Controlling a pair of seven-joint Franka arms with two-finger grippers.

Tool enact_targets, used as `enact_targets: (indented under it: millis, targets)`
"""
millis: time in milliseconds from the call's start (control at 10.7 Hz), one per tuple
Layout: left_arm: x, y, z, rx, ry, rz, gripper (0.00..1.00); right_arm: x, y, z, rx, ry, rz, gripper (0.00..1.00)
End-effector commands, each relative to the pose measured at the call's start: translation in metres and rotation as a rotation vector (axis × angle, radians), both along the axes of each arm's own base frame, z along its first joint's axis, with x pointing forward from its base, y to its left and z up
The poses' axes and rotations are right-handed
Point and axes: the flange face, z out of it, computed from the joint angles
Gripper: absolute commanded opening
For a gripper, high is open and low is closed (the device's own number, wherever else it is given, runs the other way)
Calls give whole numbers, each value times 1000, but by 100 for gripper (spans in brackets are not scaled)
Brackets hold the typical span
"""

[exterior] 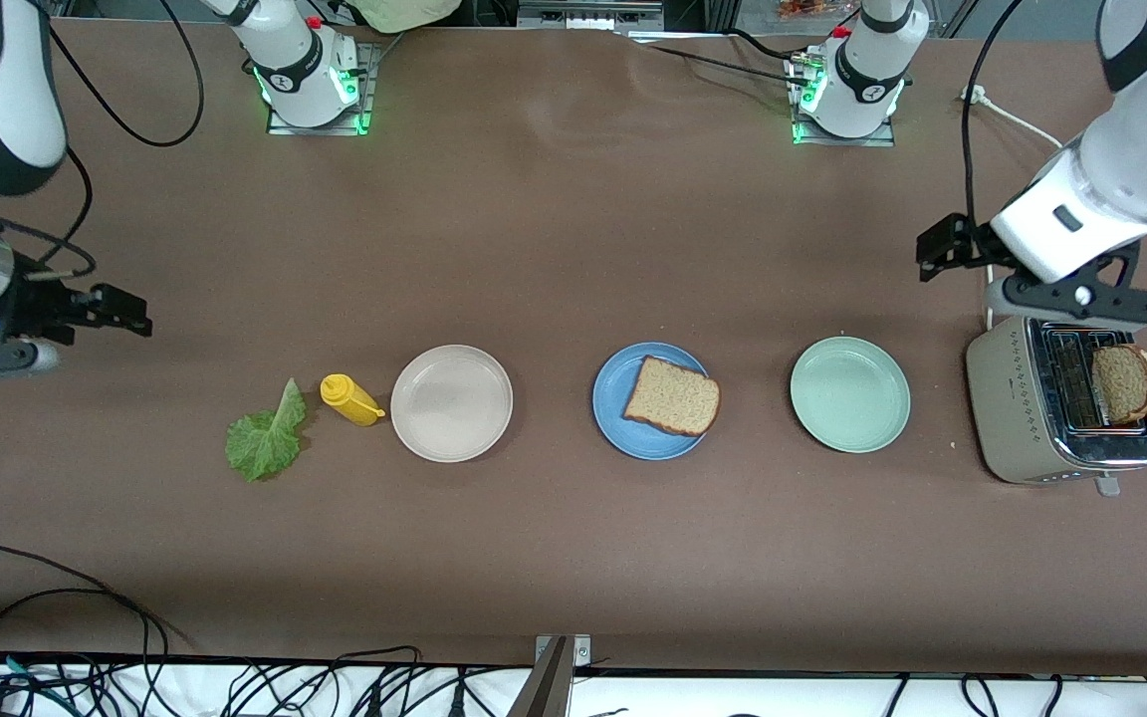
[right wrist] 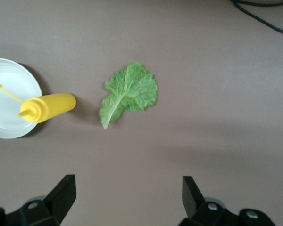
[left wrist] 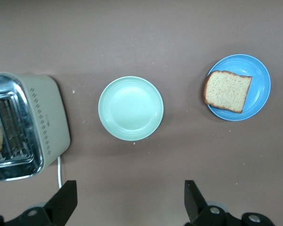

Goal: Make sandwich in blue plate with both arms
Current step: 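Raise the left gripper away while the right gripper reaches the lettuce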

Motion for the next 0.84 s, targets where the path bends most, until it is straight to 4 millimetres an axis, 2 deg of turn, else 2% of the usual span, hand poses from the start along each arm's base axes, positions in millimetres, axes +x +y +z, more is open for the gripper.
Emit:
enact_targets:
  millis: [0, 187, 373, 560, 653, 746]
  targets:
    - [-63, 31, 31, -3, -114, 54, 100, 33, 25, -34, -20, -30, 76, 100]
    - [-65, 45, 28, -36, -91, 90, 100, 45, 25, -86, -23, -24, 72, 100]
    - [-59, 39, 23, -49, -60, 86, 100, 56, 21, -135, -30, -45, 160, 100]
    - [-58, 30, 26, -49, -66, 74, 100, 60, 17, -179, -42, -98, 182, 100]
    - [-59, 30, 25, -49, -61, 72, 100, 62, 7, -202, -25, -101, 171, 100]
    - [-58, 34, 25, -48, -61, 77, 100, 63, 5, -221, 3, -96, 178, 100]
